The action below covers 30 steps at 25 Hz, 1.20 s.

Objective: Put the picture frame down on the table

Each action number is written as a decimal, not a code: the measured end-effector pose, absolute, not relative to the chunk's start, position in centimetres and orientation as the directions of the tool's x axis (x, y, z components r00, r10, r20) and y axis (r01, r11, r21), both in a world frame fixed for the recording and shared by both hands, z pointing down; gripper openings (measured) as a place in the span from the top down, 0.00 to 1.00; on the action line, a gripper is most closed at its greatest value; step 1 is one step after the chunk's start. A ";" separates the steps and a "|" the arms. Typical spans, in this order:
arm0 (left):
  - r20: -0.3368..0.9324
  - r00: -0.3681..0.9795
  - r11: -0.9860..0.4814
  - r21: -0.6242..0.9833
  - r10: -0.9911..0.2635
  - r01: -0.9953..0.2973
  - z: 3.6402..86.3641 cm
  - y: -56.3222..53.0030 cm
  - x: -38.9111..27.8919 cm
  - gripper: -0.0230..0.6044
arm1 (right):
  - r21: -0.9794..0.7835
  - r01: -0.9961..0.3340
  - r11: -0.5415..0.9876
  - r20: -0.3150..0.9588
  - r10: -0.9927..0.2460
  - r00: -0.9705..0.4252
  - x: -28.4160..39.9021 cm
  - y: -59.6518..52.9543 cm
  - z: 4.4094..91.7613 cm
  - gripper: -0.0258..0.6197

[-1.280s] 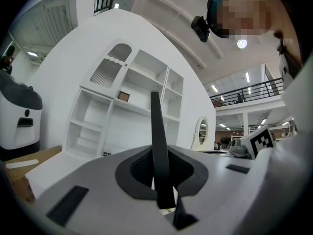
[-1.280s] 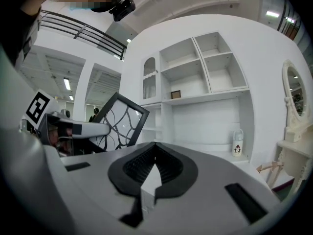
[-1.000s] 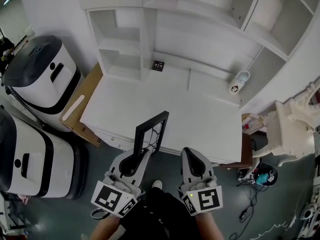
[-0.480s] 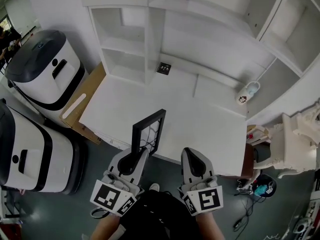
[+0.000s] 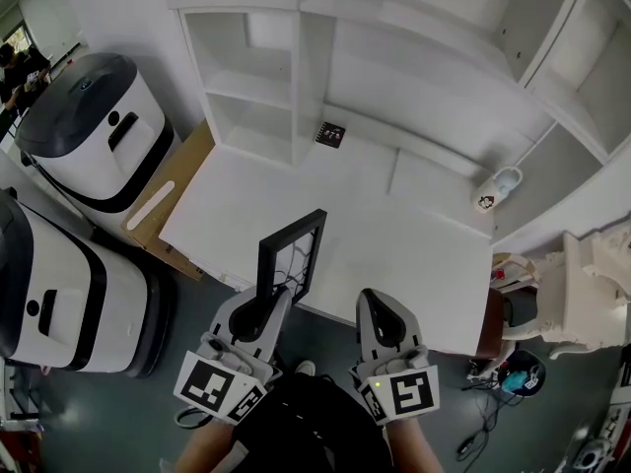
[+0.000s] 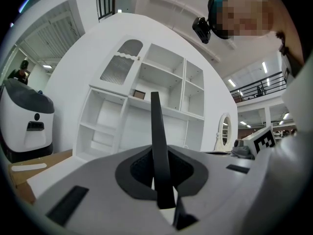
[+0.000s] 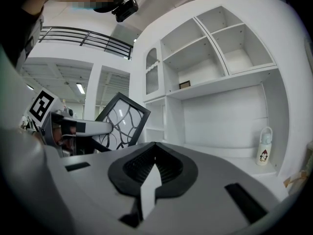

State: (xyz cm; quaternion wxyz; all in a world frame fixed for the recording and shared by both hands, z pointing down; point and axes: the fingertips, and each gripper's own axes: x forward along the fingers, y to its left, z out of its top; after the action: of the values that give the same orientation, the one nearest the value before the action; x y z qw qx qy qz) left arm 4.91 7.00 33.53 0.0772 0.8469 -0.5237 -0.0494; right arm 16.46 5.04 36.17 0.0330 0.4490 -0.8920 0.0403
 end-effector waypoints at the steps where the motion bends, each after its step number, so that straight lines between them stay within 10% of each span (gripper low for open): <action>1: -0.001 0.448 -0.441 0.182 -0.894 -0.879 33.5 6.7 4.9 0.92 | -0.045 -0.806 0.590 0.094 -0.801 -0.591 16.5 4.8 36.2 0.96; 30: 0.027 0.684 -0.667 0.199 -0.729 -0.718 33.6 -7.3 -3.6 0.92 | -0.035 -0.930 0.366 0.121 -0.922 -0.367 7.3 -6.7 35.6 0.96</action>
State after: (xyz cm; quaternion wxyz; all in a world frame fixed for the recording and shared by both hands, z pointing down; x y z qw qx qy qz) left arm -3.64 -7.26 33.62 0.0974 0.9125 -0.3963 -0.0275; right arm 7.32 -6.67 35.57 0.0403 0.5609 -0.8255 0.0486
